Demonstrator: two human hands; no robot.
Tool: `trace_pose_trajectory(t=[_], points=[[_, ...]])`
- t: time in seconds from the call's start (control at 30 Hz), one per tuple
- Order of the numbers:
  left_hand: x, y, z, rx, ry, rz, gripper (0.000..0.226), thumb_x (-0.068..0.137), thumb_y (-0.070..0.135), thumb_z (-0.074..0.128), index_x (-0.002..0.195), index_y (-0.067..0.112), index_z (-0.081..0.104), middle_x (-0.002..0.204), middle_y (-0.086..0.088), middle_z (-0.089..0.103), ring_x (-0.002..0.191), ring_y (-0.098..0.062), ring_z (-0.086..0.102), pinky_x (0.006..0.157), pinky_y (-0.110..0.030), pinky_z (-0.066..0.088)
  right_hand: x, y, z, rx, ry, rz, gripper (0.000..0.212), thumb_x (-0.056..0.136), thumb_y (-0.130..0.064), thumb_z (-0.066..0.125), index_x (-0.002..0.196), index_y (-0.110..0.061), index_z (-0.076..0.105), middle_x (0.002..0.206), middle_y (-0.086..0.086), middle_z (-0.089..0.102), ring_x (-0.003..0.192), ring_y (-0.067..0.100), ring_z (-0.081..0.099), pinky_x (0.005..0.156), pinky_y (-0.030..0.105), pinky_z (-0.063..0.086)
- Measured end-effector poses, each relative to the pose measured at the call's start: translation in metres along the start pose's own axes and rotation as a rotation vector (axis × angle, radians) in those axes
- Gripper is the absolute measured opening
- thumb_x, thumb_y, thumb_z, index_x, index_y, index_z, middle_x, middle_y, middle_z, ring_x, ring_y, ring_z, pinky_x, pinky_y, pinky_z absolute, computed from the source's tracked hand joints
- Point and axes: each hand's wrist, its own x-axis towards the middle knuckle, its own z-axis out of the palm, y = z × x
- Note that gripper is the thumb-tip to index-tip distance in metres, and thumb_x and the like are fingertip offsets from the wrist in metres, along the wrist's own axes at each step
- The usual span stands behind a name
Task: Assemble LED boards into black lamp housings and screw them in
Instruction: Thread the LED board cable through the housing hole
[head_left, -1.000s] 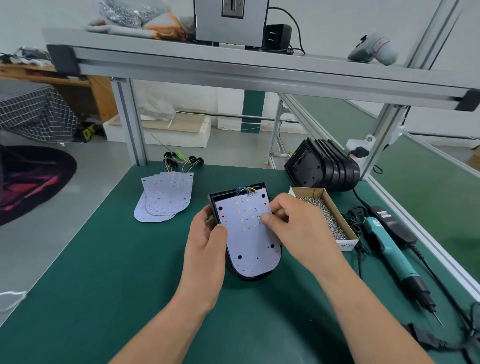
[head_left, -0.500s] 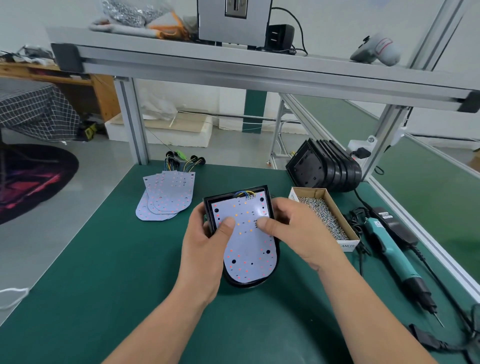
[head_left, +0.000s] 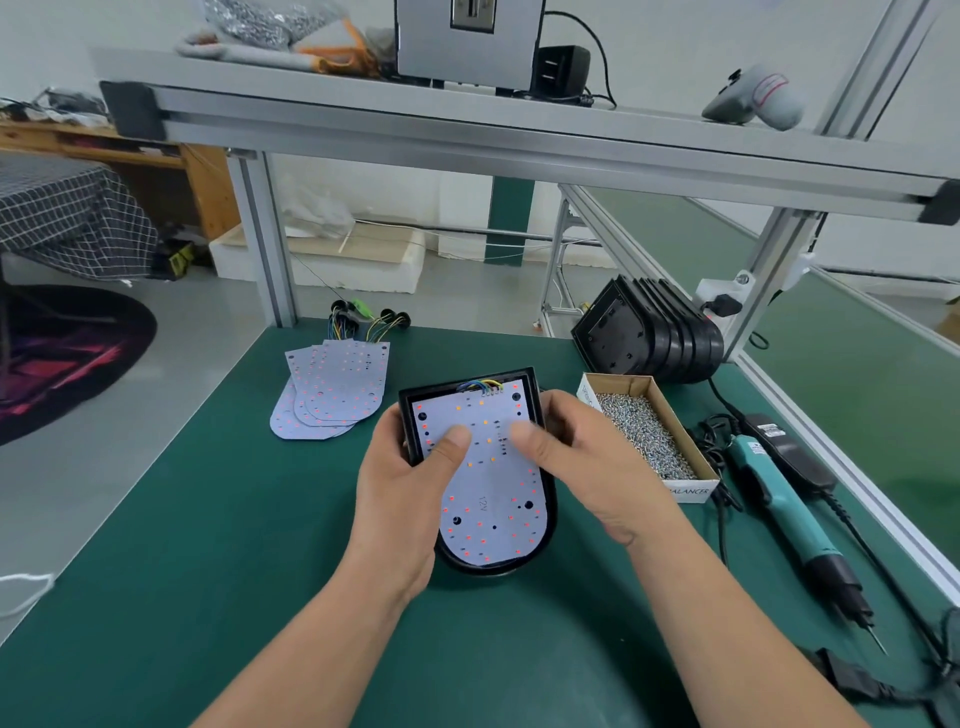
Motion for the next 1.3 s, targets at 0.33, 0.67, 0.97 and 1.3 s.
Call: trace_pose_trajectory(t=[0.33,0.67,0.97,1.3], points=[[-0.004,0.005,0.001,-0.021,-0.053,-0.068,0.041,0.087,0.018,0.076,0.127,0.018,0.067,0.121,-0.007,0.078,0.112,-0.034,0.075,0.098,-0.053,0.06,0.003,0.003,0.008,-0.077,0.105,-0.072,0.014,0.097,-0.044,0.065,0.106,-0.035,0.069,0.095,-0.009,0.075,0.086,0.014,0.069,0.077,0.029,0.057],[-0.005,0.017,-0.002,-0.188,-0.085,-0.197,0.05,0.086,0.019,0.077,0.133,0.01,0.065,0.129,-0.016,0.074,0.12,-0.042,0.07,0.102,-0.059,0.057,0.0,-0.009,0.004,0.229,0.127,-0.029,0.049,0.11,-0.053,0.043,0.121,-0.018,0.074,0.114,0.016,0.074,0.09,0.027,0.063,0.079,0.036,0.053],[-0.014,0.02,0.001,-0.284,-0.288,-0.334,0.054,0.093,0.017,0.073,0.141,0.001,0.058,0.138,-0.029,0.065,0.126,-0.052,0.064,0.107,-0.065,0.051,-0.019,-0.015,0.018,0.053,-0.224,0.065,0.018,0.086,-0.036,0.062,0.085,-0.047,0.076,0.078,-0.022,0.072,0.07,-0.007,0.063,0.065,0.015,0.051],[-0.015,0.024,0.0,-0.305,-0.264,-0.264,0.052,0.089,0.016,0.078,0.137,0.003,0.061,0.134,-0.023,0.07,0.119,-0.045,0.069,0.093,-0.051,0.061,-0.006,-0.01,0.022,0.321,-0.03,0.175,0.019,0.078,-0.04,0.065,0.069,-0.024,0.067,0.072,0.0,0.062,0.071,0.018,0.053,0.069,0.03,0.045]])
